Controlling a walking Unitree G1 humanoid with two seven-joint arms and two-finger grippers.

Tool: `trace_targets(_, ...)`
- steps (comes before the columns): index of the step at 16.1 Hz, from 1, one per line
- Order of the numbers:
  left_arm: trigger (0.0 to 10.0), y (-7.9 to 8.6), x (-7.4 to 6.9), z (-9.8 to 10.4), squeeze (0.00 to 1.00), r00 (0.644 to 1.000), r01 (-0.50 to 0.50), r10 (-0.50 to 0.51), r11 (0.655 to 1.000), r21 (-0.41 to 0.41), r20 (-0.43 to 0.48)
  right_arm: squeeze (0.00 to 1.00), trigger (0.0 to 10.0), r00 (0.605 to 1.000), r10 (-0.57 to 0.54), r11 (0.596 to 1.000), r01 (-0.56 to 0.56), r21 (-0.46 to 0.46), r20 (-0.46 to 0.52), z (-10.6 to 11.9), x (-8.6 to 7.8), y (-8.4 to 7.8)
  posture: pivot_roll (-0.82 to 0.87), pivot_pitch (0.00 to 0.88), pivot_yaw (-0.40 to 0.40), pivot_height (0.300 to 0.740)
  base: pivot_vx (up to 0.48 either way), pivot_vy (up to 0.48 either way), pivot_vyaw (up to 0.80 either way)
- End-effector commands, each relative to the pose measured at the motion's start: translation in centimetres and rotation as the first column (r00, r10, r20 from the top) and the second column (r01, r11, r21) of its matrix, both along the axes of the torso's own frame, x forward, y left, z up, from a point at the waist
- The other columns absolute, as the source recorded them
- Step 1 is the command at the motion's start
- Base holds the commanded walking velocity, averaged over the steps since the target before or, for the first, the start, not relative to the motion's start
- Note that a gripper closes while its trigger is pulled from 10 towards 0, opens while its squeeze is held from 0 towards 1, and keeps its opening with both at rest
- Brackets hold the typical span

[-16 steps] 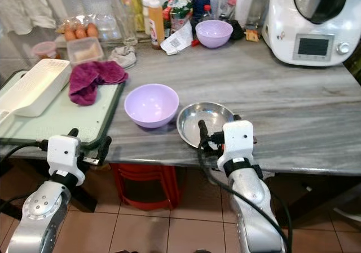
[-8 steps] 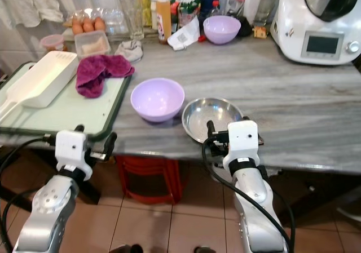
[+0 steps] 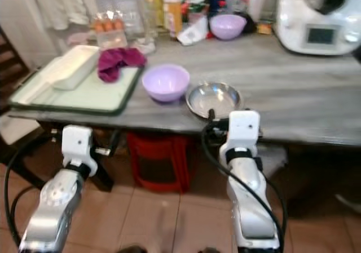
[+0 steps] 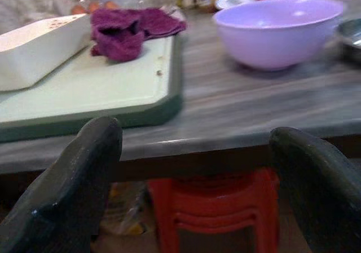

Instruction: Setting the table

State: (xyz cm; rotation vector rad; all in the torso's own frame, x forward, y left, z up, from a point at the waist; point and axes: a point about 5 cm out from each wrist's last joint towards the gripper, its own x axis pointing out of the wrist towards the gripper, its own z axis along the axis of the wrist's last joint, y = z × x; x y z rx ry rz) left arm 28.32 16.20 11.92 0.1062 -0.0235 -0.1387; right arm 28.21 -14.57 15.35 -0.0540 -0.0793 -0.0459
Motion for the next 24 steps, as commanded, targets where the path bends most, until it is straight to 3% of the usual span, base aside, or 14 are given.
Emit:
trace_targets(1, 10.0, 0.6, -0.1, -0.4, 0.0, 1.0, -0.007, 0.007, 1.0, 0.01, -0.018, 0.0, 10.0, 1.0, 0.016, 1.0, -0.016, 0.002, 0.002, 0.0, 0.1, 0.6, -0.16, 0.086, 0.077, 0.74, -0.311, 0.0, 0.0)
trace_targets(9, 10.0, 0.1, -0.2, -1.0, 0.0, 0.999, 0.036, -0.035, 0.999, 0.016, -0.036, 0.0, 10.0, 0.999, -0.014, 0.997, 0.016, -0.071, 0.035, 0.4, 1.5, -0.4, -0.17, 0.077, 0.08, 0.74, -0.312, 0.0, 0.0)
trace_targets(11, 10.0, 0.1, -0.1, -1.0, 0.0, 0.998, 0.045, -0.045, 0.999, 0.006, -0.035, 0.0, 10.0, 0.997, 0.056, 0.997, -0.053, -0.048, 0.06, 0.8, 1.3, 0.1, -0.17, 0.077, 0.08, 0.74, -0.276, 0.0, 0.0)
trace_targets(18, 10.0, -0.1, 0.1, -0.6, 0.0, 0.993, 0.119, -0.119, 0.993, -0.015, 0.0, 0.0, 10.0, 0.994, 0.104, 0.994, -0.105, 0.023, 0.029, 0.2, 1.1, 0.9, -0.17, 0.065, 0.085, 0.74, -0.039, 0.0, 0.0)
trace_targets(24, 10.0, -0.5, 0.0, -0.7, 0.0, 0.99, 0.144, -0.144, 0.989, -0.026, 0.002, 0.0, 10.0, 0.989, 0.14, 0.99, -0.139, -0.035, 0.048, 0.2, 1.1, 1.4, -0.17, 0.065, 0.086, 0.74, 0.0, -0.096, 0.0)
